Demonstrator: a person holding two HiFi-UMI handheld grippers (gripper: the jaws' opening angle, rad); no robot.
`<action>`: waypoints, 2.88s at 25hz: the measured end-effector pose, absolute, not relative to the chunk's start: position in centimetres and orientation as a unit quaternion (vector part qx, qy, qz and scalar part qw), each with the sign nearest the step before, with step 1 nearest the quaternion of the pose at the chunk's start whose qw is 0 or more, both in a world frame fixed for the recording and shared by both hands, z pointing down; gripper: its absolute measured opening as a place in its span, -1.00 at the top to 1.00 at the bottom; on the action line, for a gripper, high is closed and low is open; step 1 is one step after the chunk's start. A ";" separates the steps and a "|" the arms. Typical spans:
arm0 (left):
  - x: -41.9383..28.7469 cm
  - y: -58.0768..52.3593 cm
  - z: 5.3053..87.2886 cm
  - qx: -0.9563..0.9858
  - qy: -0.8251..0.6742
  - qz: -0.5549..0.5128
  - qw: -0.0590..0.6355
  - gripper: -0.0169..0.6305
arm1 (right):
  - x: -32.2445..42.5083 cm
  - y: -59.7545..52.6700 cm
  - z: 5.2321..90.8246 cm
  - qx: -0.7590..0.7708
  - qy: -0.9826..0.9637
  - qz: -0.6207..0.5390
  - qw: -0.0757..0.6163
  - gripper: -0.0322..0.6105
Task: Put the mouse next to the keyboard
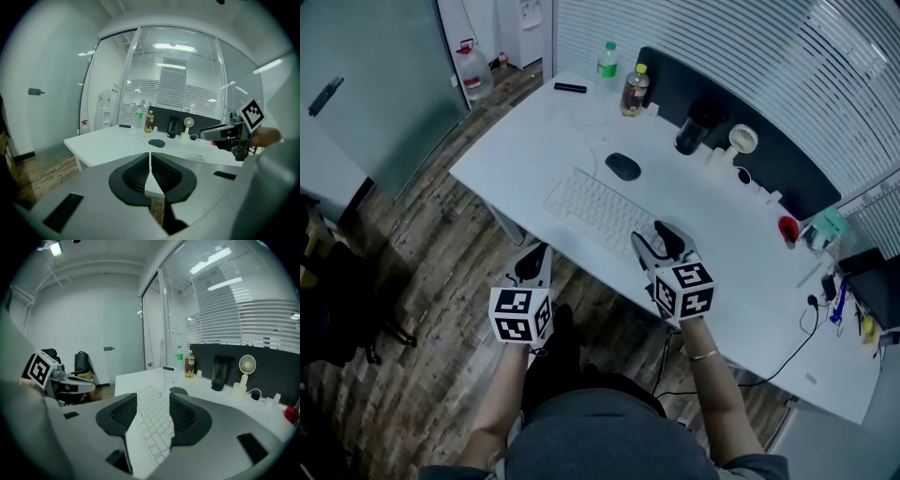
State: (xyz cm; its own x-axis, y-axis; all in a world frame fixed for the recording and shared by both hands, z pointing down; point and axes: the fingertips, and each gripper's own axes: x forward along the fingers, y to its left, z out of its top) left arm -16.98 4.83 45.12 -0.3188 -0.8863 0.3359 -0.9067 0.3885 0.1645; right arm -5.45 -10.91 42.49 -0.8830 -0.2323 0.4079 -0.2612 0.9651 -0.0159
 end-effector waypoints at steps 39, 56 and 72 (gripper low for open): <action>-31.8 -3.7 46.7 0.564 -0.797 0.026 0.215 0.86 | -20.4 -24.3 48.1 0.104 -0.942 -0.036 0.318 0.02; -33.5 -4.4 48.7 0.502 -0.829 0.025 0.247 0.86 | -24.5 -26.9 54.1 0.014 -0.920 -0.054 0.388 -0.05; -33.4 -4.8 49.5 0.483 -0.836 0.031 0.257 0.86 | -24.5 -27.8 57.6 -0.007 -0.903 -0.032 0.429 -0.05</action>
State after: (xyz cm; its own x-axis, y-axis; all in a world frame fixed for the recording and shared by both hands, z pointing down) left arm -33.43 -4.81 49.49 -0.4013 -0.7927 0.4589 -0.8241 0.5312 0.1969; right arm -24.48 -27.80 57.64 -0.6316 -0.0137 0.7752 0.0405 0.9979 0.0507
